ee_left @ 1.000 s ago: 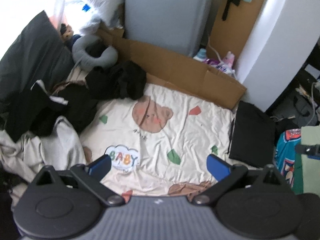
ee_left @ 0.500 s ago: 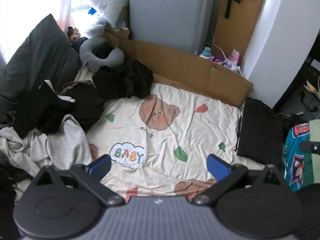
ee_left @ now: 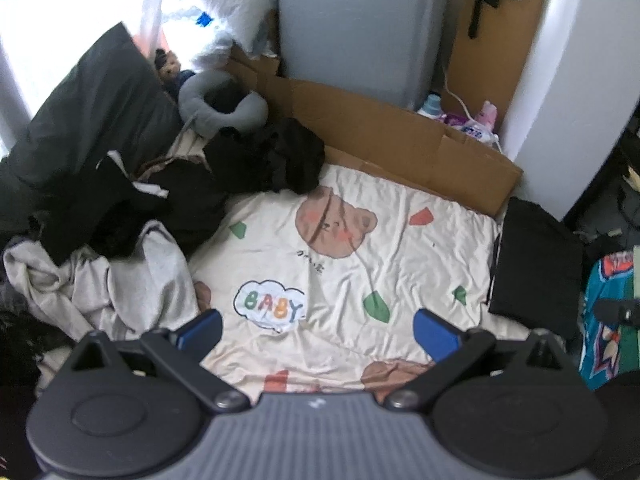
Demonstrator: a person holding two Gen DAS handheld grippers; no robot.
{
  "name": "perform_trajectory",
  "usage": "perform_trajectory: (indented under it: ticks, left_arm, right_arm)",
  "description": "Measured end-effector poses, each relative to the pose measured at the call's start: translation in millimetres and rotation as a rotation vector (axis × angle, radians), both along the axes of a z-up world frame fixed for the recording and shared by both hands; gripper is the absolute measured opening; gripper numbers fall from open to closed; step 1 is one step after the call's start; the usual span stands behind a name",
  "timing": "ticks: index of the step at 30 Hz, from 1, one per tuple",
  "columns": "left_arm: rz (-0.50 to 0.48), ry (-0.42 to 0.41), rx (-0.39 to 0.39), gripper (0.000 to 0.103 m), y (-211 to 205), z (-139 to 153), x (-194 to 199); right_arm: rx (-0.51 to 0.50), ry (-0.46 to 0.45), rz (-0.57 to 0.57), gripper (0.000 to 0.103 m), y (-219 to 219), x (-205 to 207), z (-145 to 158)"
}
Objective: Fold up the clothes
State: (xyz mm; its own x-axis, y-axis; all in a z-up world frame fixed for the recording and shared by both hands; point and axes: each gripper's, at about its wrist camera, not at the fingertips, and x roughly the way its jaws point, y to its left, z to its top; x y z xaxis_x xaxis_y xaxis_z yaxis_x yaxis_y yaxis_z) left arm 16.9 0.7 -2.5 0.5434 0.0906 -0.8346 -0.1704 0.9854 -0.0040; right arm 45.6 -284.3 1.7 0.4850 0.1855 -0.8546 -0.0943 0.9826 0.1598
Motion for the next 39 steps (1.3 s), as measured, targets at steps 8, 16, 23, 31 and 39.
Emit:
perform_trajectory:
  ticks: [8, 16, 23, 31, 39]
  left_arm:
    - [0.007, 0.001, -0.006, 0.102, 2.7, -1.1, -1.0]
    - [0.015, 0.010, -0.007, 0.102, 7.1, -1.6, -0.2]
    - [0.019, 0.015, 0.012, 0.102, 8.6, -1.2, 0.6]
    - [0.023, 0.010, 0.052, 0.102, 7.4, -0.2, -0.6]
    - [0.018, 0.010, 0.056, 0.100, 6.4, 0.0, -0.4]
  right_arm:
    - [-0.001, 0.000, 0.001, 0.102, -2.9, 0.7, 0.0]
    - [0.026, 0.016, 0.001, 0.102, -6.2, 2.7, -1.7]
    - [0.034, 0.025, 0.001, 0.102, -7.0, 3.6, -2.6]
    - [0.042, 0.029, 0.003, 0.102, -8.0, 4.4, -2.8]
    - [0.046, 0.032, 0.004, 0.102, -9.1, 4.4, -3.1]
